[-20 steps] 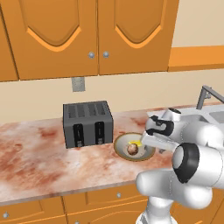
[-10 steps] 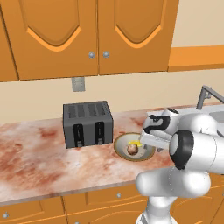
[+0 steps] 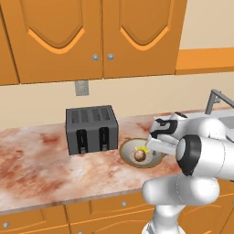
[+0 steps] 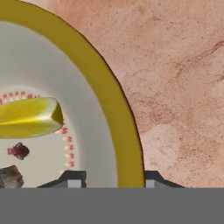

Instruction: Dump the mushroom and lemon wedge from the bowl so the bowl can be washed. Place the bowl in the sink after clearing the leftovers.

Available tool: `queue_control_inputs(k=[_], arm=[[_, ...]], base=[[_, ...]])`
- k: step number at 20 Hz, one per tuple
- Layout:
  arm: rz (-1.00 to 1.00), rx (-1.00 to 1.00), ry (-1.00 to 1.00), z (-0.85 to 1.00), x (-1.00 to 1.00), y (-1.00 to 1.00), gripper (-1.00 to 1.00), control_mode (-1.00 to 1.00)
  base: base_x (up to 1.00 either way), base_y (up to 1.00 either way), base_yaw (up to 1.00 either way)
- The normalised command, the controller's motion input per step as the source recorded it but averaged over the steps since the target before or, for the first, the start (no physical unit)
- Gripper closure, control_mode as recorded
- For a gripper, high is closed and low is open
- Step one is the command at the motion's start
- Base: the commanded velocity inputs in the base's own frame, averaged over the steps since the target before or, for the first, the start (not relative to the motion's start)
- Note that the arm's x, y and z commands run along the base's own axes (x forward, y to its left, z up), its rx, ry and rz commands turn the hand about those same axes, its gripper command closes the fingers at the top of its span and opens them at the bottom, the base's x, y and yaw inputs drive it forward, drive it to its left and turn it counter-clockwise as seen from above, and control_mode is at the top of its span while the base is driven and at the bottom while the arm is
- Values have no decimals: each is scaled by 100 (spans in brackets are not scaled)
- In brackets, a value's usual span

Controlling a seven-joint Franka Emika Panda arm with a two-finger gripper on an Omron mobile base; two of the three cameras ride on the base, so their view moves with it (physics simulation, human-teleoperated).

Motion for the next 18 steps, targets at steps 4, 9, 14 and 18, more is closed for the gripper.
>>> queue_control_inputs(k=[4, 9, 14, 18], arm=[[0, 0, -14, 18, 0, 0, 100, -100], [-7, 0, -14, 37, -18, -15, 100, -100], [-15, 3, -10, 46, -6, -42, 100, -100], [-24, 12, -1, 49, 0, -51, 100, -100]], base=[[0, 0, 0], [0, 0, 0], [0, 0, 0], [0, 0, 0]])
